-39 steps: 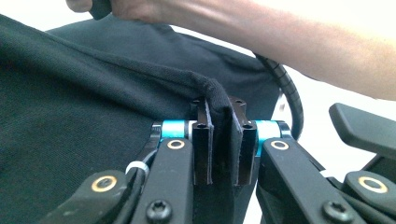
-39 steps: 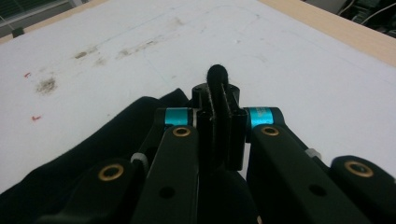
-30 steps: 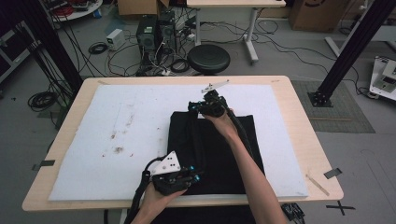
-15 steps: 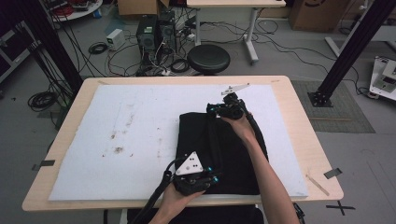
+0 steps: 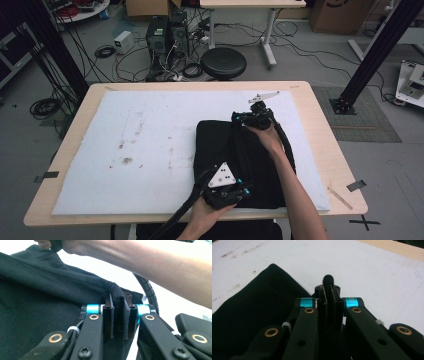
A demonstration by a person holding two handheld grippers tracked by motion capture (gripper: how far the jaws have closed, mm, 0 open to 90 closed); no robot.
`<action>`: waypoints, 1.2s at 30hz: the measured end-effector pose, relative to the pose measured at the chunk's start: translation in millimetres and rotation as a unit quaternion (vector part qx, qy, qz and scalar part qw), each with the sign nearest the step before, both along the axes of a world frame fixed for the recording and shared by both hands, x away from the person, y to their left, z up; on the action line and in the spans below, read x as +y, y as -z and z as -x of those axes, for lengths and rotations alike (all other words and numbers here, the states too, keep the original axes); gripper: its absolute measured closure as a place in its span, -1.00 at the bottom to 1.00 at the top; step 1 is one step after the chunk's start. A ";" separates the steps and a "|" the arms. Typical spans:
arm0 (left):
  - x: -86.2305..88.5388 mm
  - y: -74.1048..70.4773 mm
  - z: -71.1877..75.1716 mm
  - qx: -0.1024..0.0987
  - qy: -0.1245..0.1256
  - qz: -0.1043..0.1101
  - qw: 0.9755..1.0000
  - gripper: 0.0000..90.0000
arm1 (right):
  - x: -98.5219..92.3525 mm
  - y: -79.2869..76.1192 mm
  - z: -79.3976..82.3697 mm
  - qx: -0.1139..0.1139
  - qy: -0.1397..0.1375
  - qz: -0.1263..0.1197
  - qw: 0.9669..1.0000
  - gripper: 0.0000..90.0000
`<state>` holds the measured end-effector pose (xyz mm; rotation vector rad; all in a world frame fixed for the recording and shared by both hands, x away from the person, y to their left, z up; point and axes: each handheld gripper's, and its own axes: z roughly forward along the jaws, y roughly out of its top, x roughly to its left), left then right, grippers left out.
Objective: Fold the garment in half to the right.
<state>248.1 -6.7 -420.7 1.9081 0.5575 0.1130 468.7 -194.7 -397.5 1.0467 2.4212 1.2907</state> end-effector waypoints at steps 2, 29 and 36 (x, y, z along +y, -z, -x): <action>-4.5 2.2 -1.1 0.004 0.001 0.002 1.000 0.81 | -3.1 -0.2 0.2 0.002 0.002 -0.002 1.000 0.94; -75.7 10.6 -6.6 0.022 -0.008 -0.036 0.999 0.81 | -64.0 16.7 -0.1 0.012 0.048 0.010 0.999 0.92; -86.1 14.9 -8.5 0.029 -0.005 -0.046 0.999 0.81 | -73.5 24.4 -1.4 0.022 0.062 0.009 0.998 0.91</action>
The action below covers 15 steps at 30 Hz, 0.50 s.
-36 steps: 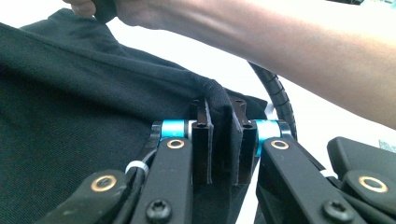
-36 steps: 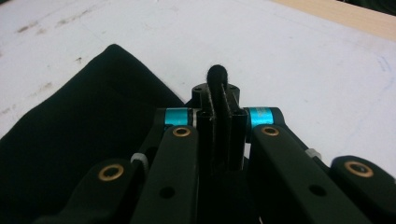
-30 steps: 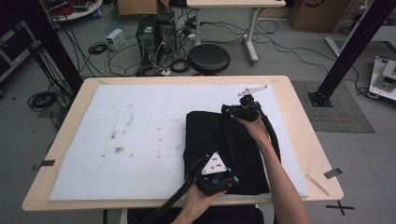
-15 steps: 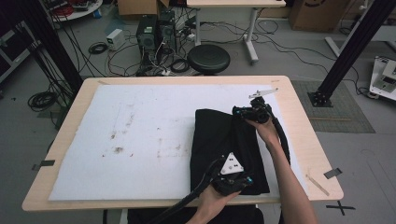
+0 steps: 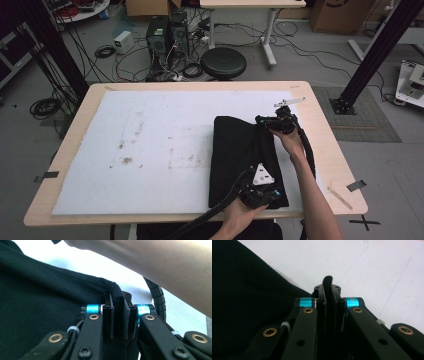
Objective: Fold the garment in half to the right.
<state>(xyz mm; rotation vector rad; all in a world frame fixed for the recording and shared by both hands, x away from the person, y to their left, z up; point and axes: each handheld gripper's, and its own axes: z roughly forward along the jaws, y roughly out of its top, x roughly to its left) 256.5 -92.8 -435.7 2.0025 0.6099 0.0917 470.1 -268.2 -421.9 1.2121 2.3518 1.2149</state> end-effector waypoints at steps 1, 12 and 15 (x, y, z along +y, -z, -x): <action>0.0 0.0 0.0 0.000 0.000 0.000 1.000 0.81 | 0.0 0.0 0.0 0.000 0.000 0.000 1.000 0.91; -6.4 4.7 0.9 0.005 0.005 -0.004 1.000 0.81 | -10.4 1.3 1.8 -0.001 0.012 0.007 1.000 0.87; -7.9 6.5 0.3 0.007 0.011 -0.006 1.000 0.81 | -15.6 0.5 4.7 0.002 0.028 0.013 1.000 0.79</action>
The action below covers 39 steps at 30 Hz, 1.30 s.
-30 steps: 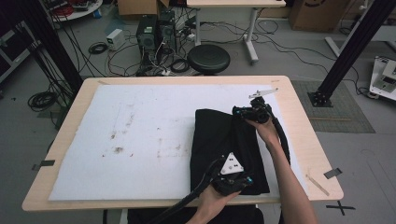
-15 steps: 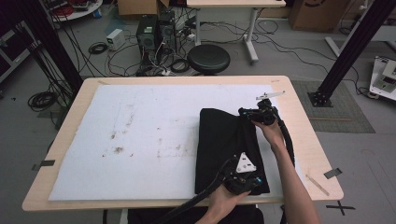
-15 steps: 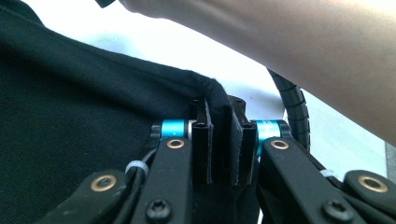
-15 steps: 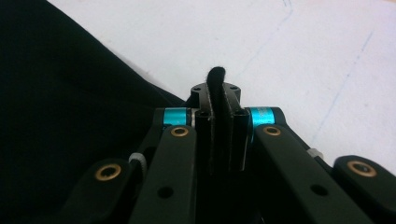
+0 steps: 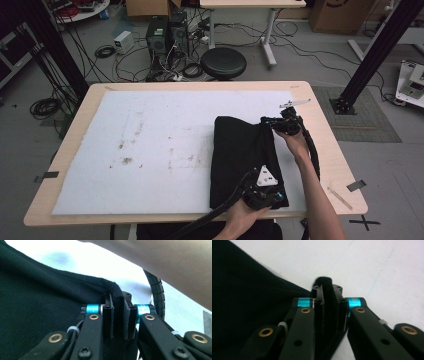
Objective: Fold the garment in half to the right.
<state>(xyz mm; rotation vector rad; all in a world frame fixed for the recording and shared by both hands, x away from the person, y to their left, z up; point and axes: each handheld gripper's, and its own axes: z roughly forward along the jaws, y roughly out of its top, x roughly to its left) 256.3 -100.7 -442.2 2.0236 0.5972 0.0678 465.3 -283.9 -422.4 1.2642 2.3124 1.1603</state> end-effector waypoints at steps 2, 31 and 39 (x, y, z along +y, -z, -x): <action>-1.0 1.1 -0.3 0.001 0.001 -0.003 1.000 0.81 | -1.7 0.1 0.2 -0.001 0.008 0.000 1.000 0.75; 98.3 -65.6 -47.6 -0.061 -0.070 0.018 0.996 0.25 | 28.1 -18.3 21.0 -0.022 -0.009 0.044 0.999 0.42; 133.2 -63.1 -125.1 -0.061 -0.173 0.019 0.983 0.46 | 32.3 -7.9 21.6 -0.022 0.004 0.053 0.998 0.44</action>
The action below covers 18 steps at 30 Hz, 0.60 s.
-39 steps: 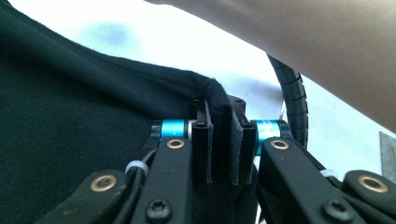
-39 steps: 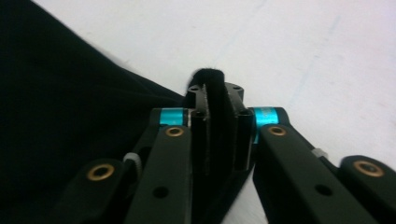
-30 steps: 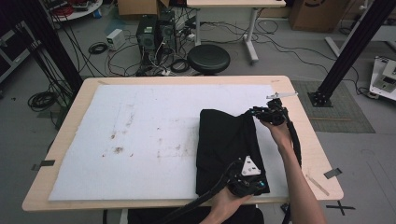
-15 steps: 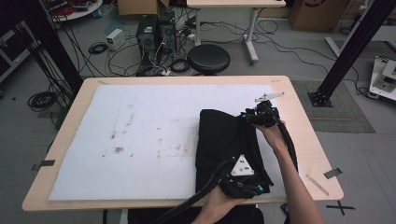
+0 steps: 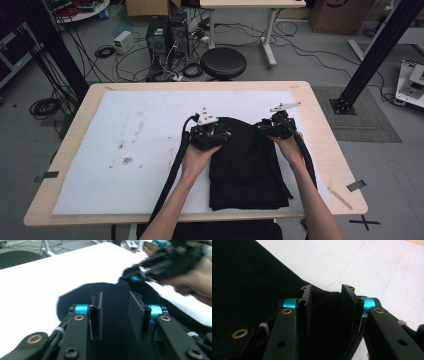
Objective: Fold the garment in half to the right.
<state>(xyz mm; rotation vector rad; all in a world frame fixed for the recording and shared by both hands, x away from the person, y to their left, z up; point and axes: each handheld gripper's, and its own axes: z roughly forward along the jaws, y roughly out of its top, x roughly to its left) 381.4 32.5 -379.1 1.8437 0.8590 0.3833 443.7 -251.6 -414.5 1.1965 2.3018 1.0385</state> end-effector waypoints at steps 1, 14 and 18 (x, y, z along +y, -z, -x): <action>-1.6 2.6 -14.6 0.007 -0.005 -0.011 1.000 0.48 | -0.6 1.4 -0.1 0.001 0.000 -0.001 1.000 0.45; 0.5 47.0 -63.0 0.070 -0.058 -0.050 0.995 0.69 | -20.5 28.0 -0.3 0.019 0.041 0.019 0.999 0.77; 0.5 51.2 -64.3 0.068 -0.059 -0.054 0.994 0.74 | -26.3 29.1 1.9 0.015 0.052 0.016 0.998 0.89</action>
